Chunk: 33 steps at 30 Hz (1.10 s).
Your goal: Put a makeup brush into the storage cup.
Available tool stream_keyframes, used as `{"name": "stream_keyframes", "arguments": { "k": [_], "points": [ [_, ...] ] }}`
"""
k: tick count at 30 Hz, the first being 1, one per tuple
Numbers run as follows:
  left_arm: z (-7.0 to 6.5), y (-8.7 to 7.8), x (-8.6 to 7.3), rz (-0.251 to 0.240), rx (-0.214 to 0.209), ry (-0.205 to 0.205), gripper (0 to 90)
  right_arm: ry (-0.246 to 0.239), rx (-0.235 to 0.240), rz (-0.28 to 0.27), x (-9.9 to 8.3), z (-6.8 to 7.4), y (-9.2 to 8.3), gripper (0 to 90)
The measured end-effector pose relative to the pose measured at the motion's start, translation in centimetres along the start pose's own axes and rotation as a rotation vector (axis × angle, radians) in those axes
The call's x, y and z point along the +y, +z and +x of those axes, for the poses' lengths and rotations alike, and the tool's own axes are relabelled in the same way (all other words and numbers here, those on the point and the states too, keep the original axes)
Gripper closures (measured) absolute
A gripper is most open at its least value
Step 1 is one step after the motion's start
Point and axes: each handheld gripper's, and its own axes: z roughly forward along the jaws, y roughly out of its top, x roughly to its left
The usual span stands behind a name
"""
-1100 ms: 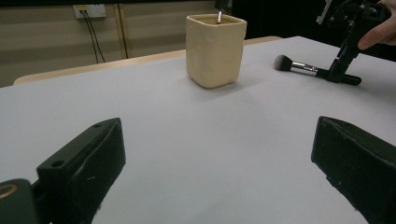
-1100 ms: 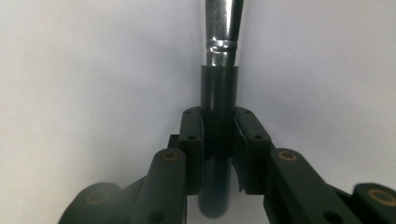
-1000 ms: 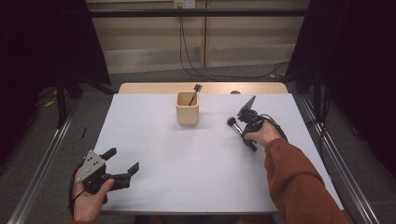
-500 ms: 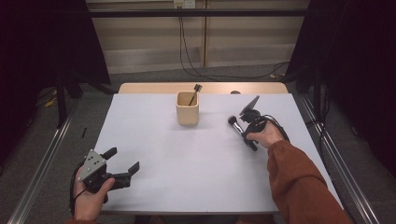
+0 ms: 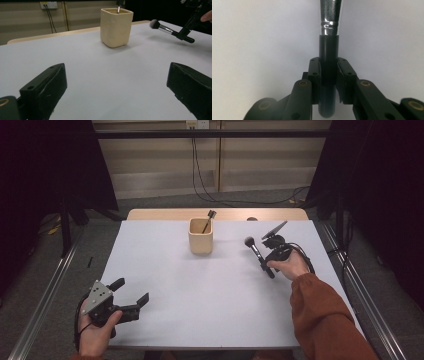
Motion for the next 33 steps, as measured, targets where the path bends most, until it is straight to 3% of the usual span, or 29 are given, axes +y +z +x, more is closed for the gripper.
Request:
{"name": "stream_keyframes", "arguments": {
  "k": [11,13,14,22,28,33],
  "points": [
    [0.0,0.0,0.0,0.001,0.000,0.006,2.9,0.019,0.030,-0.171,-1.7,-0.4,-0.4,75.9],
    [0.0,0.0,0.0,0.002,0.002,0.011,2.9,0.015,0.037,-0.217,-2.1,-0.5,-0.4,75.9],
    [0.0,0.0,0.0,0.000,0.005,0.013,2.9,0.016,0.040,-0.268,-2.4,-0.4,-0.4,75.8],
    [0.0,-0.1,0.1,-0.003,0.005,0.015,2.9,0.021,0.036,-0.386,-3.2,-0.3,-0.6,75.8],
    [-0.1,-0.1,0.1,-0.010,0.000,0.002,3.0,0.020,0.064,-0.473,-4.0,-0.4,-0.3,75.8],
    [-0.2,-0.1,0.1,-0.008,-0.005,0.006,2.9,-0.002,0.062,-0.557,-4.6,-0.2,-0.1,75.8]
  ]
}}
